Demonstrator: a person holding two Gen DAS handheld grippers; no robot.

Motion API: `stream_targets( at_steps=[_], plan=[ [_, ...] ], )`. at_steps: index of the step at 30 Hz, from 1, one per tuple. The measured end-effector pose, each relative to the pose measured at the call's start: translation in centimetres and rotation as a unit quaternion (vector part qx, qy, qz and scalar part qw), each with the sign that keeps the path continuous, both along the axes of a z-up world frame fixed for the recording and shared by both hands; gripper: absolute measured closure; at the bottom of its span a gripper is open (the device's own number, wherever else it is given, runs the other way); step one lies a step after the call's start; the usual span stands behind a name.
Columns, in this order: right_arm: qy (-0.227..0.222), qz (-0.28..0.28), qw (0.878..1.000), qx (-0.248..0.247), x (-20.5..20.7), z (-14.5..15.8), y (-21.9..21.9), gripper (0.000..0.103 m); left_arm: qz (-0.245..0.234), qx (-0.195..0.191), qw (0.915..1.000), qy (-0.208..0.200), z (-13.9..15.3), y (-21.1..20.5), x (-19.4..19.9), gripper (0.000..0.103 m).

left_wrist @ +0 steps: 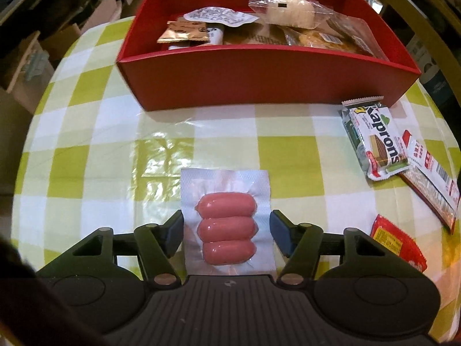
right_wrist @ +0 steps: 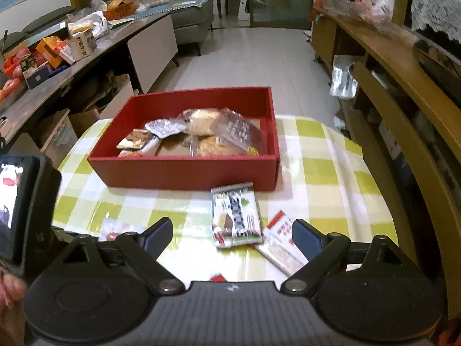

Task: Organize snacks
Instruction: 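Grasp the pink sausage pack on the table with the left tool, then hold the sausage pack with the left tool while the right tool grasps the red Trolli bag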

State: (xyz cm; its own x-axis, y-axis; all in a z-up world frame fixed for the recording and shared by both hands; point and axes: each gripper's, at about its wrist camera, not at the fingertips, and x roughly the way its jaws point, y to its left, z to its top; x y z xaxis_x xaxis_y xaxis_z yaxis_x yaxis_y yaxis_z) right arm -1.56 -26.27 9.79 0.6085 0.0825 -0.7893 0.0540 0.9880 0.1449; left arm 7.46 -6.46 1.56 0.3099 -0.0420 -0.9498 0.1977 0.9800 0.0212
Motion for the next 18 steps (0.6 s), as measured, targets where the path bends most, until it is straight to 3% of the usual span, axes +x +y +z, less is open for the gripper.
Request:
stream_targets(
  at_steps=[3, 8, 13, 18],
  plan=[
    [0.032, -0.013, 0.999, 0.004, -1.3, -1.3, -0.3, 0.009, 0.002, -0.005, 1.0000, -0.004, 0.6, 0.3, -0.7, 0.034],
    [0.099, -0.029, 0.993, 0.057, -2.7, -4.0, 0.1, 0.009, 0.005, -0.021, 0.9997, -0.007, 1.4, 0.4, -1.1, 0.034],
    [0.119, -0.027, 0.989, 0.090, -3.3, -4.8, 1.9, 0.009, 0.001, -0.033, 0.9993, -0.017, 2.5, 0.6, -1.3, 0.034],
    [0.126, -0.034, 0.989, 0.071, -0.8, -5.4, 3.2, 0.008, 0.003, -0.042, 0.9990, -0.016, 2.8, 1.4, -1.1, 0.033]
  ],
)
